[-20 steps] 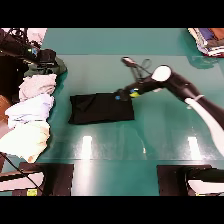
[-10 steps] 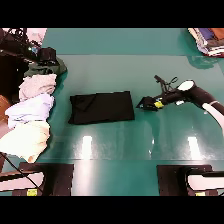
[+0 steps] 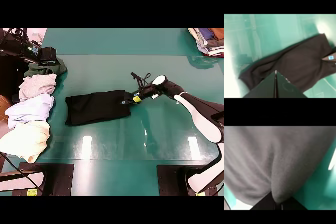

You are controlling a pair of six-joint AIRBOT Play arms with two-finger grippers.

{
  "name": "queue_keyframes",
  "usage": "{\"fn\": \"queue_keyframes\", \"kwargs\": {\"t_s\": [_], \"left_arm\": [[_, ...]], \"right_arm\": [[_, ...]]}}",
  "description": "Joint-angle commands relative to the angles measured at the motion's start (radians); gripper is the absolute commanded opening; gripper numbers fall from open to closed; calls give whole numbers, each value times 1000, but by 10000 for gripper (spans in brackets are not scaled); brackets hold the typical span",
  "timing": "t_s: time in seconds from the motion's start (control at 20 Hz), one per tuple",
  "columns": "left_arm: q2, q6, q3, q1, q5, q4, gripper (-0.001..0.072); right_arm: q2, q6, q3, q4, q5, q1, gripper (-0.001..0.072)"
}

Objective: Fold the shirts.

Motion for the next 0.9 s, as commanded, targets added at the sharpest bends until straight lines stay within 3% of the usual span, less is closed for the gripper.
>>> {"fn": "queue_keyframes", "kwargs": {"t_s": [0.0, 0.25, 0.5, 0.85], "left_arm": [[0, 0, 0, -22, -7, -21, 24], [0, 0, 0, -165, 5, -14, 24], [0, 0, 0, -306, 60, -13, 24], [0, -1, 0, -375, 105, -15, 24]], "right_arm": [[-4, -12, 99, -2, 7, 0, 12], [208, 103, 160, -192, 59, -228, 12], [414, 193, 154, -460, 169, -613, 12], [607, 227, -136, -506, 80, -1221, 12]]}}
